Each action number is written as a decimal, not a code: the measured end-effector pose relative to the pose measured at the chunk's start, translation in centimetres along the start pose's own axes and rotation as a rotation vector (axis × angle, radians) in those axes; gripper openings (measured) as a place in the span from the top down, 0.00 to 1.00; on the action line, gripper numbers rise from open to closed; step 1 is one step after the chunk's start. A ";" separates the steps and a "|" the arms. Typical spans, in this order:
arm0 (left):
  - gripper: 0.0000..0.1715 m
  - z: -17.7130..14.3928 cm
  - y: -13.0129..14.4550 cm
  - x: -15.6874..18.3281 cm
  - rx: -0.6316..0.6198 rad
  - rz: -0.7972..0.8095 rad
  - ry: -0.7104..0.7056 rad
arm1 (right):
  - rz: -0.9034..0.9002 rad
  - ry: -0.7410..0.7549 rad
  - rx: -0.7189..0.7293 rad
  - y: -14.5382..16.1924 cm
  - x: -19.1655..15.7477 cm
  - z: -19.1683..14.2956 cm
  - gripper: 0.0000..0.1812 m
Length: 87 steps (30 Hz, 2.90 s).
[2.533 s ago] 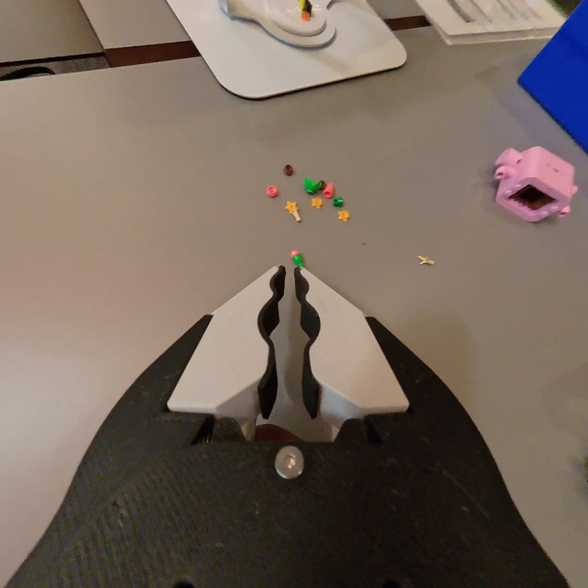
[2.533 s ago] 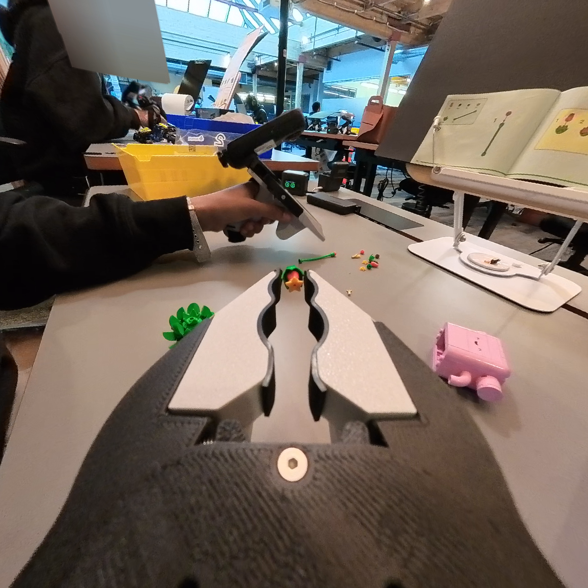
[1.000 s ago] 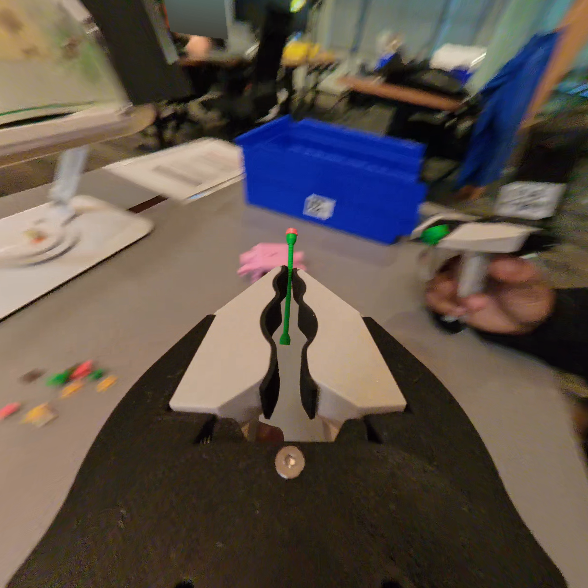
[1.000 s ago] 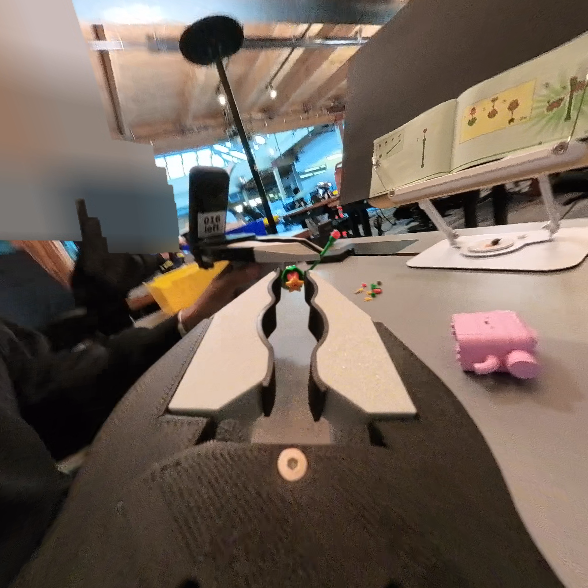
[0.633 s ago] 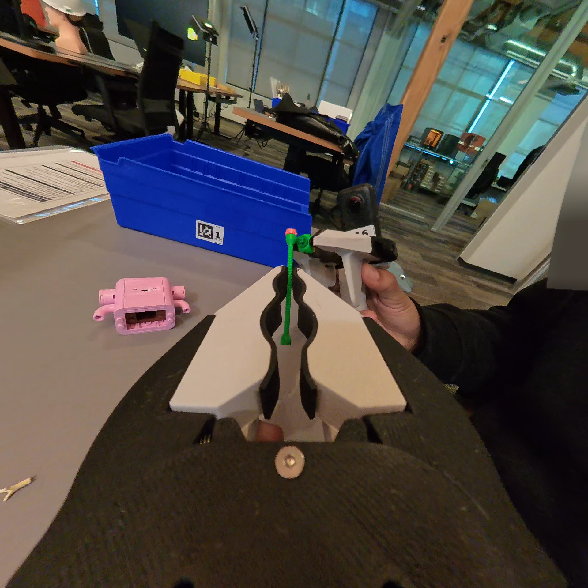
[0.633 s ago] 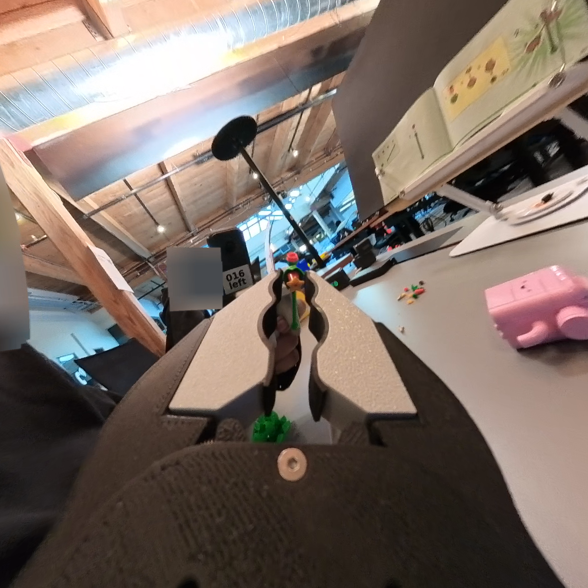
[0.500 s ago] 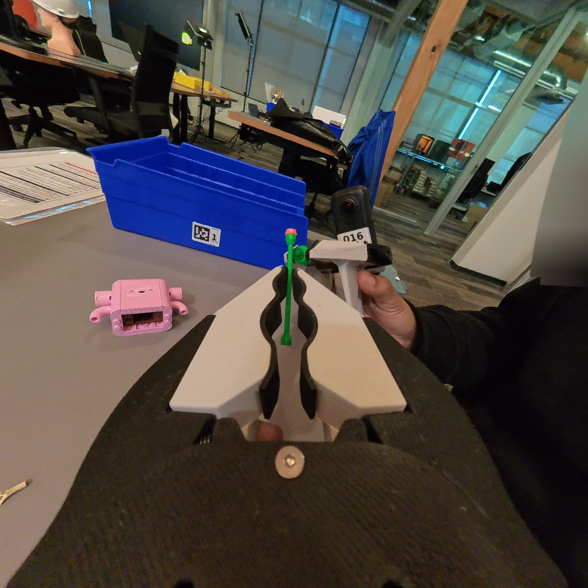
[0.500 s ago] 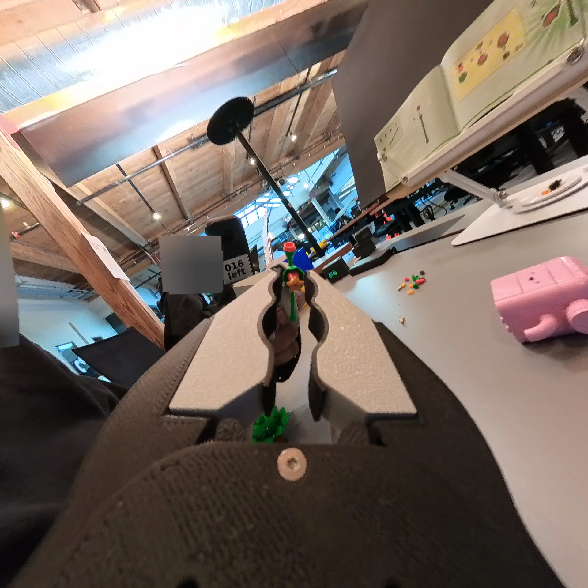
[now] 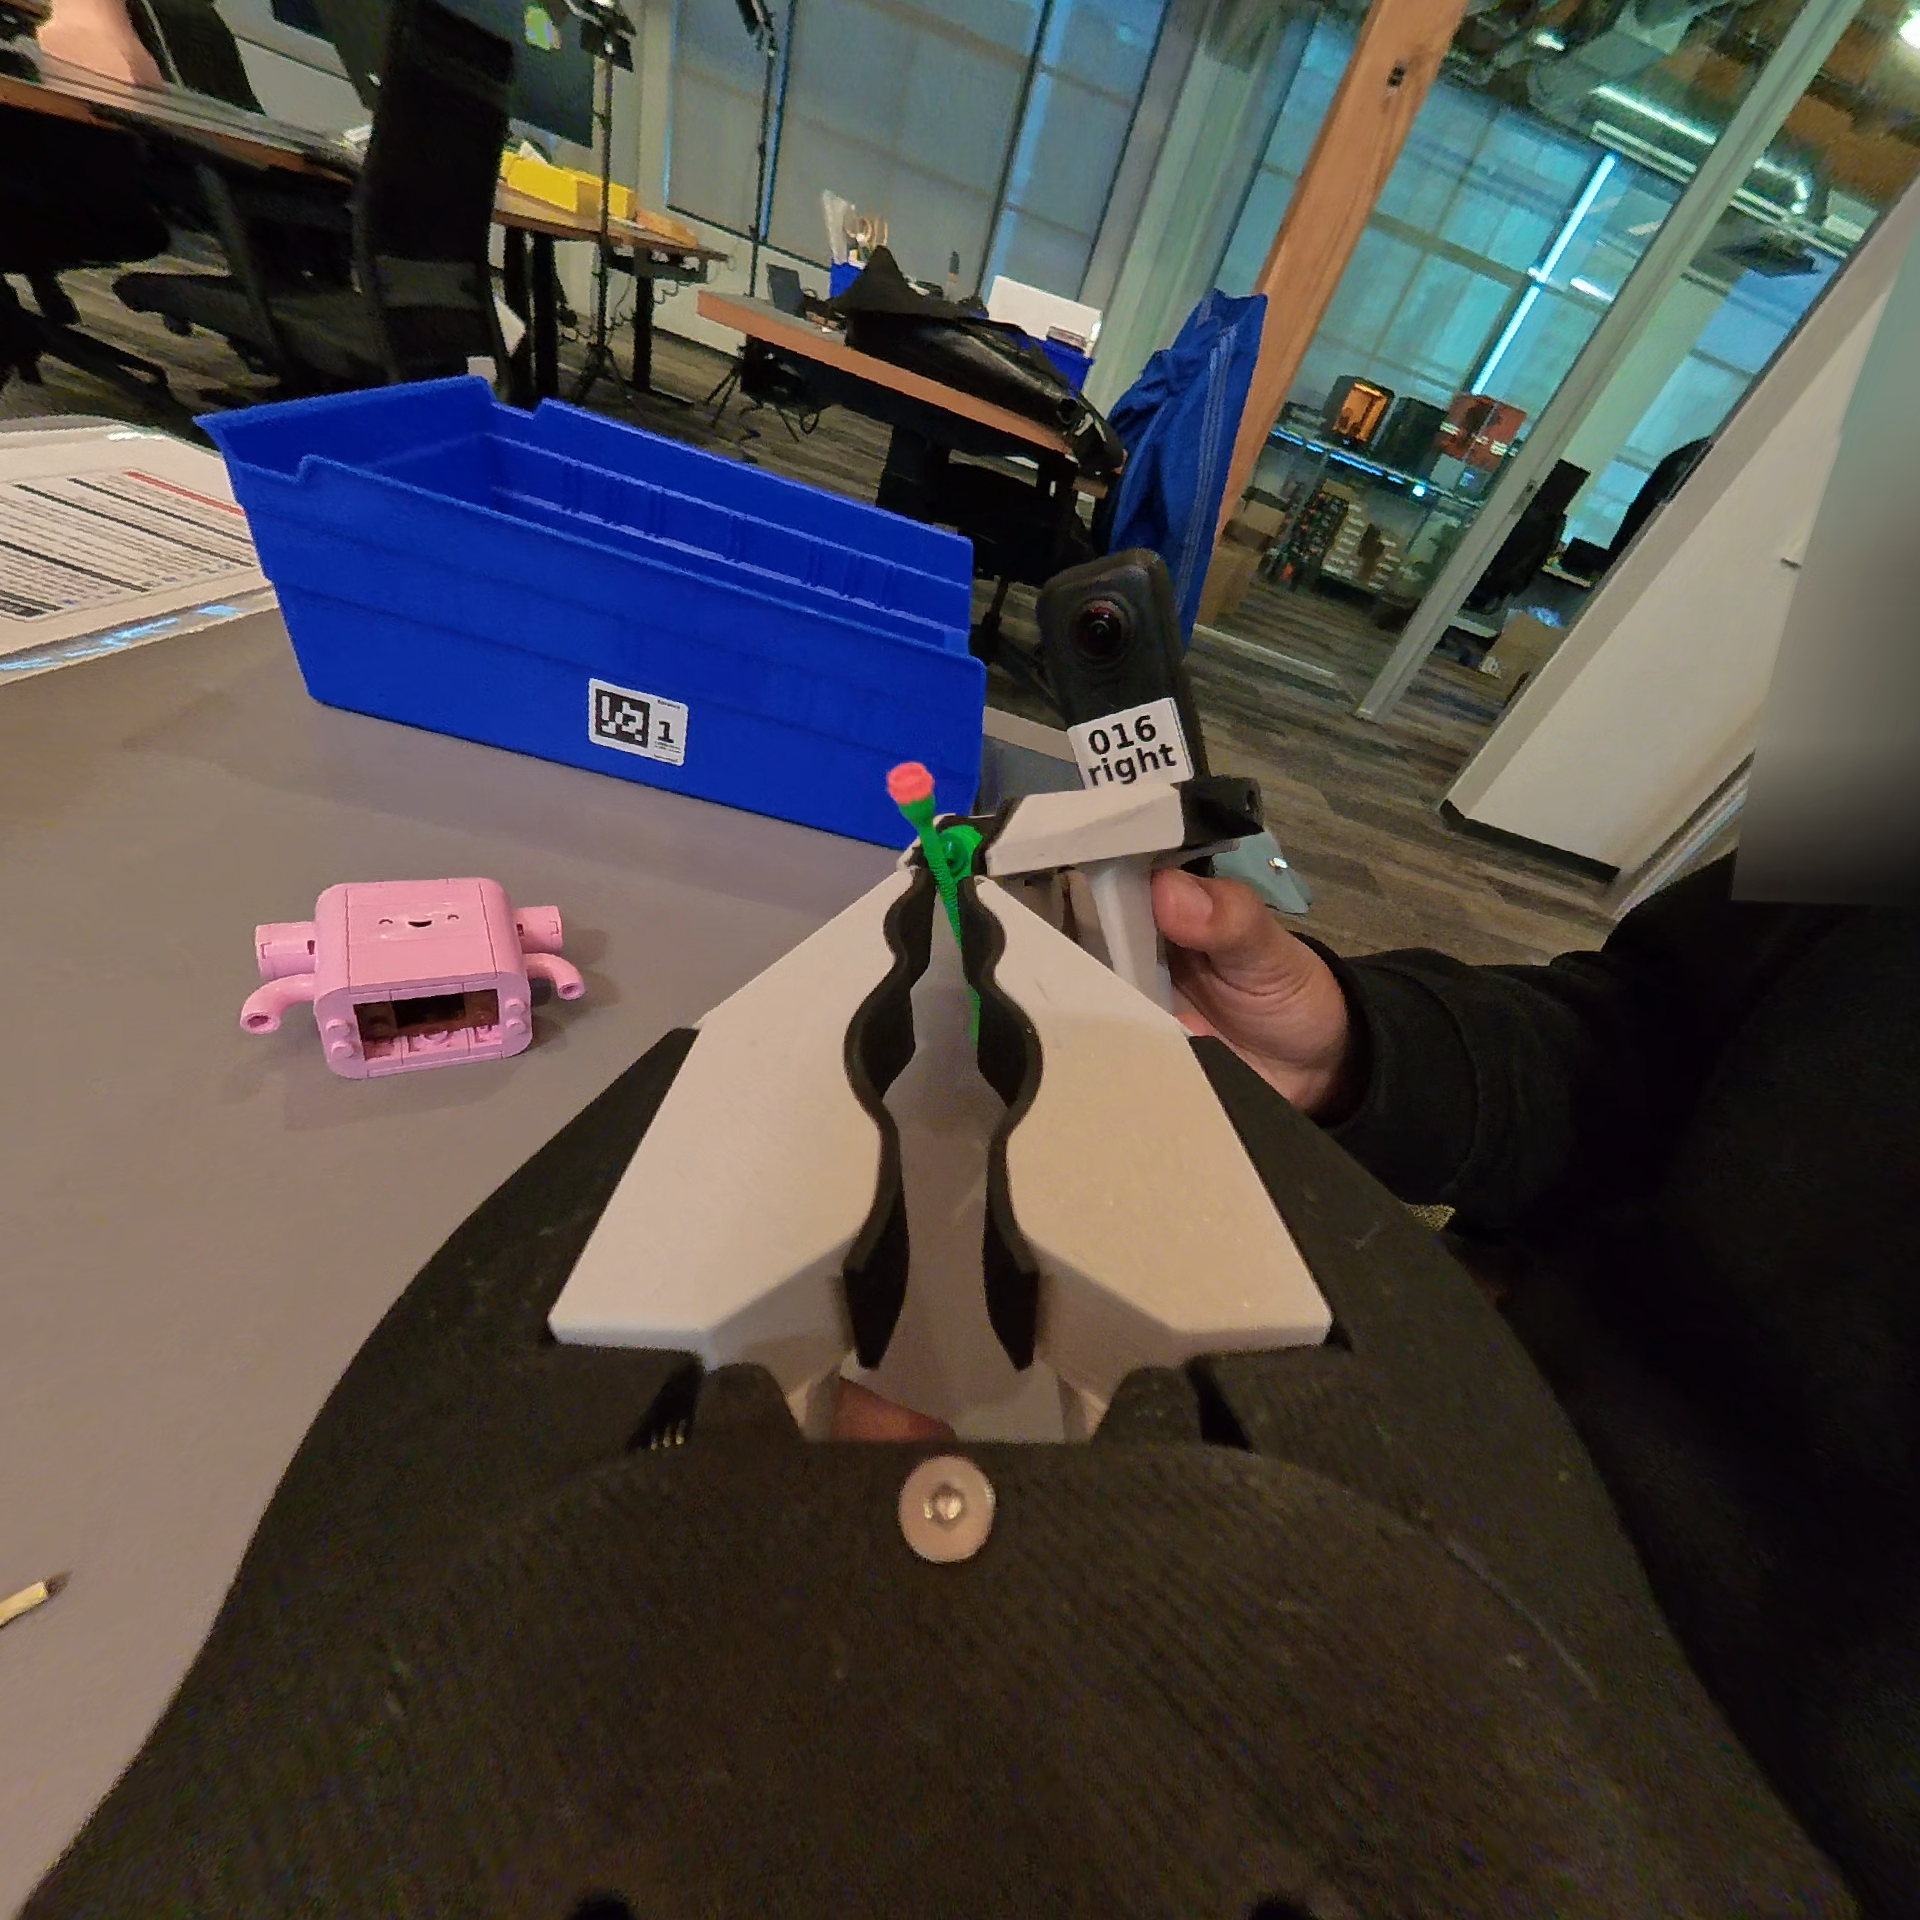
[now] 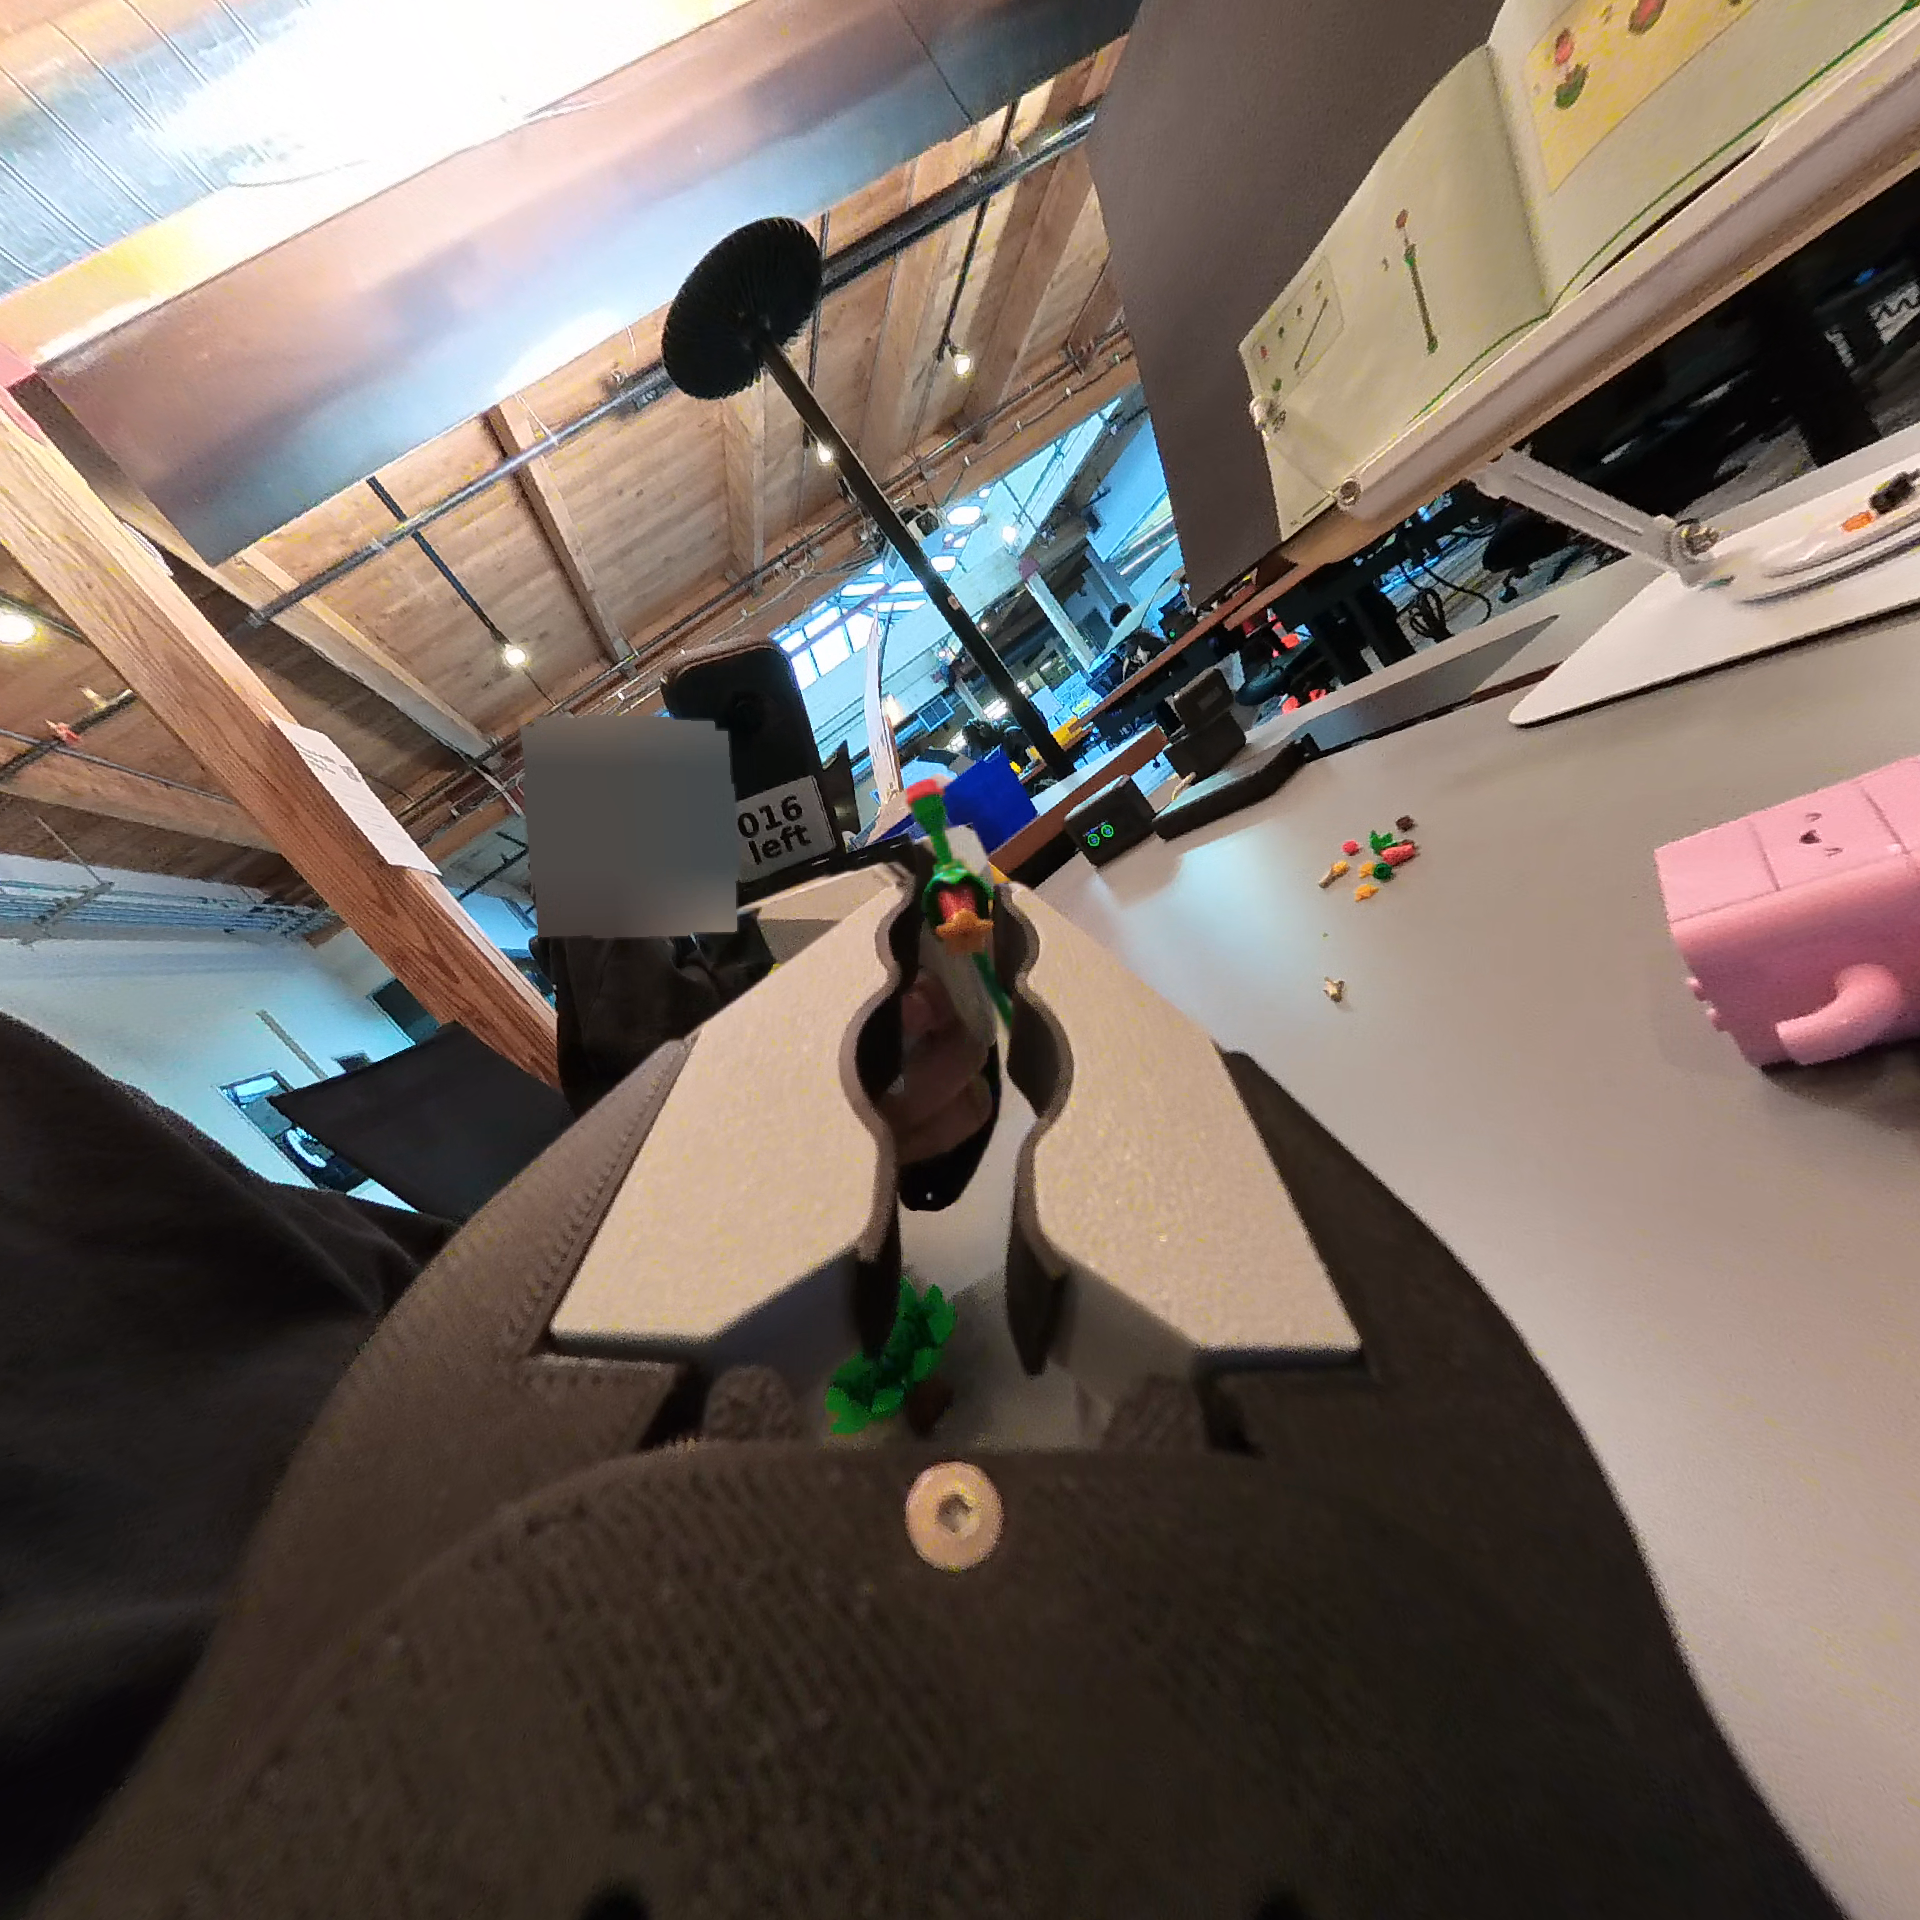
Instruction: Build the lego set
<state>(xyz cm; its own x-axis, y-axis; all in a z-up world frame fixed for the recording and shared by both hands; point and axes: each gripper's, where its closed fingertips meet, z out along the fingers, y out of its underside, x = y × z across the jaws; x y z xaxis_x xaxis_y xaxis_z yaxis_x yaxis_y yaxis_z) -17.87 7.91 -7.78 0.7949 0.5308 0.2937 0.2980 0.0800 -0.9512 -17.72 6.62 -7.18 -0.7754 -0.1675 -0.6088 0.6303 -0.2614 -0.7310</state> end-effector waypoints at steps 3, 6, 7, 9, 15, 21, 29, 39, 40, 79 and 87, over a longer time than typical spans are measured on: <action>0.98 0.0 0.1 -0.1 -0.004 0.008 -0.010 | 0.008 0.007 -0.003 0.0 0.2 0.0 0.94; 0.98 0.0 0.2 -0.2 -0.009 0.016 -0.019 | 0.009 0.012 -0.007 0.0 0.4 -0.1 0.94; 0.98 0.0 0.2 -0.2 -0.011 0.019 -0.021 | 0.005 0.015 -0.010 0.0 0.5 -0.1 0.94; 0.98 0.0 0.2 -0.3 -0.016 0.030 -0.029 | -0.007 0.023 -0.016 0.0 0.6 -0.1 0.94; 0.96 0.0 0.5 -0.5 -0.029 0.012 -0.031 | -0.037 0.058 -0.030 0.0 1.1 -0.3 0.94; 0.91 -0.2 0.9 -0.6 -0.044 -0.060 0.021 | -0.066 0.071 -0.053 0.2 1.2 -0.2 0.94; 0.97 -2.0 2.3 -2.9 -0.143 -0.044 -0.061 | -0.133 0.114 -0.022 -0.9 1.8 -1.0 0.94; 0.96 -2.3 4.5 -4.3 -0.261 -0.025 -0.125 | -0.291 0.127 -0.113 -0.8 1.1 -1.0 0.94; 0.96 -2.6 4.3 -4.7 -0.254 -0.027 -0.148 | -0.345 0.136 -0.159 -0.7 0.9 -0.9 0.93; 0.87 -6.7 1.3 -10.5 0.034 -0.179 -0.371 | -0.971 -0.234 -1.959 11.2 4.5 -4.7 0.94; 0.87 -6.5 1.4 -10.4 0.028 -0.182 -0.363 | -0.994 -0.209 -1.976 11.1 4.5 -4.8 0.94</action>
<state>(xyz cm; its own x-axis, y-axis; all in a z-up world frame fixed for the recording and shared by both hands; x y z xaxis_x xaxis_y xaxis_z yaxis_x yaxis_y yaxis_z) -22.24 -3.01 -11.52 0.4912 0.7688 0.4096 0.3979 0.2203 -0.8906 -14.06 7.49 -19.55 -0.6810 -0.7320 -0.0229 -0.7297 0.6808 -0.0634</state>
